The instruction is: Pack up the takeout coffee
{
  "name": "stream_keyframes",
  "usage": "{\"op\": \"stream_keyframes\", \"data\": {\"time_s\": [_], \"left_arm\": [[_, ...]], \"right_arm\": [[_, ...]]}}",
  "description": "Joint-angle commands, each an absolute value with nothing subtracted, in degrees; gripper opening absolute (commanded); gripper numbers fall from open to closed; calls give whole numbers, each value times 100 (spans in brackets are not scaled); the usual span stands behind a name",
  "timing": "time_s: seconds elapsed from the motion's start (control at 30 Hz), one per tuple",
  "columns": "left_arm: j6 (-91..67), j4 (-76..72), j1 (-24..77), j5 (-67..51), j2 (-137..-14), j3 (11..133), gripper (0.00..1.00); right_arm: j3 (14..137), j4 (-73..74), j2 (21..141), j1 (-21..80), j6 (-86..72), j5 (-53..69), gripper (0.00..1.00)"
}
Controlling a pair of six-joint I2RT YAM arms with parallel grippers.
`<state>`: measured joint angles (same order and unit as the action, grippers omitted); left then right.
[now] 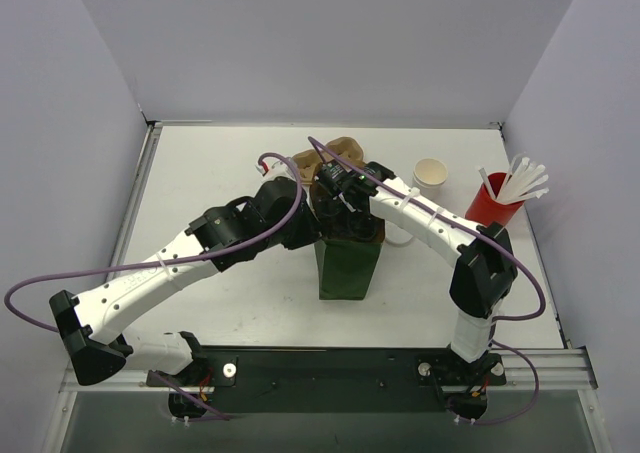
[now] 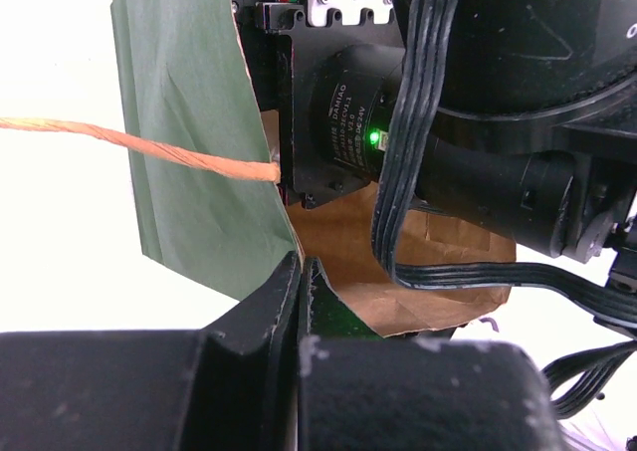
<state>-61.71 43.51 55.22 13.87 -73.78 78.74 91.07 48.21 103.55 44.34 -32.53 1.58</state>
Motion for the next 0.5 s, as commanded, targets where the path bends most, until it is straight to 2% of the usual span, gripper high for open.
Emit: {"op": "stream_keyframes", "data": {"time_s": [0.0,0.1,0.13,0.47], "left_arm": [[-6056,3753,5449,1573,-7128,7980,6],[-5995,3674,5440,1486,-7154,7954,5],[-5977,3665,5440,1468,-7172,7963,0],[-5836,3700,5440,1248,-7277,7910,0]], "right_arm": [[8983,5212,10134,4438,-3199,141,51],[8965,5212,10125,4438,-3199,132,51],[8965,5221,10134,4438,-3208,132,51],[8930,5230,10186,4447,-3199,141,51]]}}
